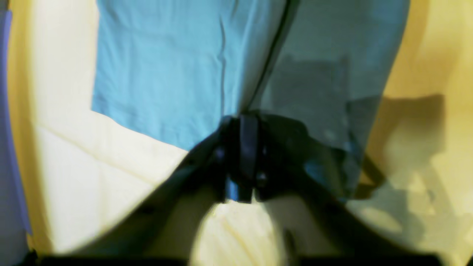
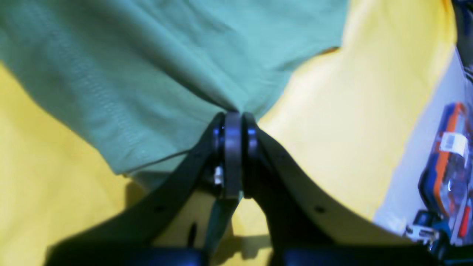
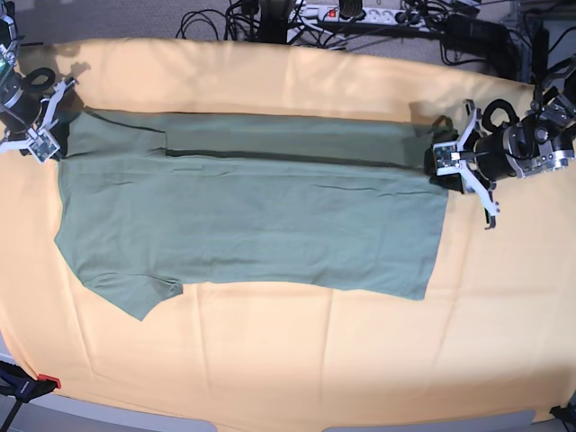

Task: Fold the T-shirt properly
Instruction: 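Fold the held edge over onto the shirt body with both grippers, then open both grippers and raise them off the folded edge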

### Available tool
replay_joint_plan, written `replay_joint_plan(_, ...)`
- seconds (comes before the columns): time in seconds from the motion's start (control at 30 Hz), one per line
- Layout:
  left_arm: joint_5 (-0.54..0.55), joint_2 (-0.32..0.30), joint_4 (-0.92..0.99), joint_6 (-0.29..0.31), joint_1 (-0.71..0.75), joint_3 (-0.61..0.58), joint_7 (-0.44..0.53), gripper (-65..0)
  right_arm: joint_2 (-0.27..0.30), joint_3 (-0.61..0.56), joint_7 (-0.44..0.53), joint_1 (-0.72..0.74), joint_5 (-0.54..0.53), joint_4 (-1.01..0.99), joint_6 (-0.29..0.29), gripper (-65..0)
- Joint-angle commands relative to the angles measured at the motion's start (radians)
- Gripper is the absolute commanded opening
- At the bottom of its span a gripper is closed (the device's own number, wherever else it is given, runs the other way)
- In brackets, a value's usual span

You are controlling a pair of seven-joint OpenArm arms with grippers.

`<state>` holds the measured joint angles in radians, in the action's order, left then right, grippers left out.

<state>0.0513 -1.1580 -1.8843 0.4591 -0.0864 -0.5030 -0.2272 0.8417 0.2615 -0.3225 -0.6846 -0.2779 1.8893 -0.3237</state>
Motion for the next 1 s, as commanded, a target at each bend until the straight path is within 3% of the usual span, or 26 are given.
replay_joint_plan(0.0, 0.001, -0.025, -0.009, -0.011, -0.020, 0.013, 0.017, -44.0, 0.020, 0.010, 0.013, 0.003, -0.002, 0.008, 0.014, -53.6)
replay_joint_plan(0.07, 0.002, -0.025, -0.009, -0.012, -0.029, 0.013, 0.017, -33.1, 0.020, 0.010, 0.013, 0.003, -0.005, 0.008, 0.006, -38.8)
replay_joint_plan(0.13, 0.002, -0.026, -0.009, -0.024, -0.043, 0.013, 0.011, -27.2, 0.021, 0.010, 0.014, 0.004, -0.005, 0.009, -0.012, -29.8)
replay_joint_plan(0.23, 0.009, -0.032, -0.009, -0.033, -0.076, 0.013, -0.028, -27.3, 0.021, 0.011, 0.013, 0.025, -0.005, 0.010, -0.066, -29.2)
replay_joint_plan(0.3, 0.034, -0.047, -0.010, -0.021, -0.092, 0.013, -0.044, -27.3, 0.021, 0.017, -0.013, 0.042, -0.006, 0.025, -0.140, -29.2)
replay_joint_plan(0.4, 0.067, -0.090, -0.016, 0.059, -0.097, 0.013, -0.043, -27.3, 0.021, 0.039, -0.092, 0.045, -0.009, 0.080, -0.277, -29.2)
replay_joint_plan(0.47, 0.085, -0.118, -0.025, 0.147, -0.097, 0.013, -0.043, -27.3, 0.024, 0.054, -0.176, 0.044, -0.047, 0.119, -0.362, -29.3)
replay_joint_plan(0.57, 0.124, -0.153, -0.029, 0.236, -0.097, 0.013, -0.042, -27.3, 0.040, 0.065, -0.314, 0.044, -0.138, 0.154, -0.374, -31.5)
replay_joint_plan(0.67, 0.143, -0.170, -0.029, 0.239, -0.097, 0.013, -0.040, -27.3, 0.050, 0.066, -0.402, 0.044, -0.152, 0.155, -0.374, -32.5)
replay_joint_plan(0.8, 0.147, -0.172, -0.029, 0.239, -0.097, 0.013, -0.035, -27.3, 0.056, 0.066, -0.393, 0.004, -0.151, 0.154, -0.374, -32.4)
replay_joint_plan(0.97, 0.149, -0.172, -0.029, 0.239, -0.097, 0.013, -0.035, -27.3, 0.056, 0.066, -0.368, -0.039, -0.056, 0.132, -0.374, -32.2)
